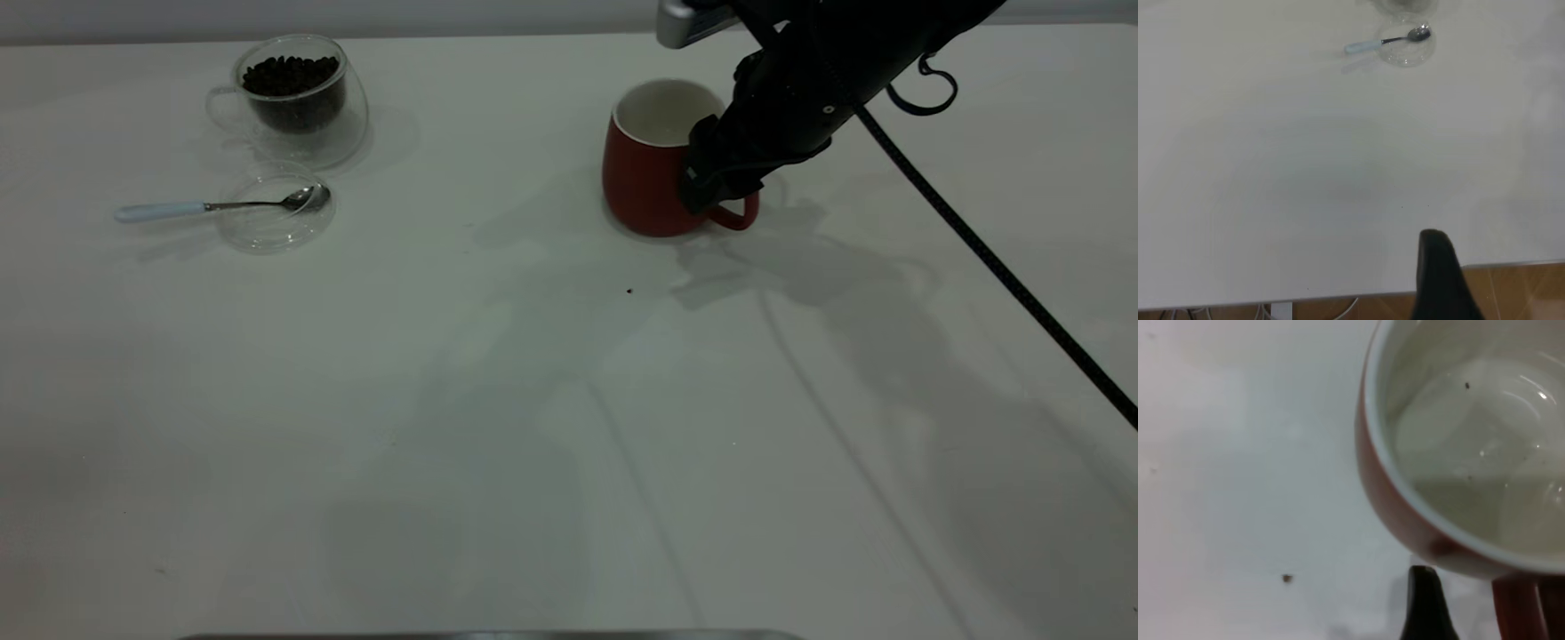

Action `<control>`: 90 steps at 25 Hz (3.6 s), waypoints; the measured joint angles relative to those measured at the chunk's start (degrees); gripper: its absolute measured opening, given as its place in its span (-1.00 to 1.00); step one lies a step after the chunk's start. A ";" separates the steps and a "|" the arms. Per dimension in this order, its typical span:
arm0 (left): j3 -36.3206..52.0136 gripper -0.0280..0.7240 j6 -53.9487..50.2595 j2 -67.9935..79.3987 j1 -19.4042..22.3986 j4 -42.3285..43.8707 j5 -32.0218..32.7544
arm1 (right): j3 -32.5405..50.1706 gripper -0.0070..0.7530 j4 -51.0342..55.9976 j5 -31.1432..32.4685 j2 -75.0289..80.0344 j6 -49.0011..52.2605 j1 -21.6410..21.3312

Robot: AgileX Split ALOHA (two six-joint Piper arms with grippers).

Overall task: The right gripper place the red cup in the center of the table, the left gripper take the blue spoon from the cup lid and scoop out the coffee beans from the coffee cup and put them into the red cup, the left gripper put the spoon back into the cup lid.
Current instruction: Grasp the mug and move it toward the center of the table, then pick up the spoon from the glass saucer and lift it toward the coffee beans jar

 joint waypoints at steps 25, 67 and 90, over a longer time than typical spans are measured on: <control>0.00 0.41 0.05 0.00 0.00 0.00 0.00 | 0.00 0.47 5.05 -0.41 0.00 -0.91 9.80; 0.00 0.41 0.01 0.00 0.00 0.00 0.00 | 4.23 0.47 -35.81 48.39 -39.86 44.85 -3.51; 0.00 0.41 0.01 0.00 0.00 0.00 0.00 | 51.26 0.47 -54.19 49.96 -85.25 66.01 0.96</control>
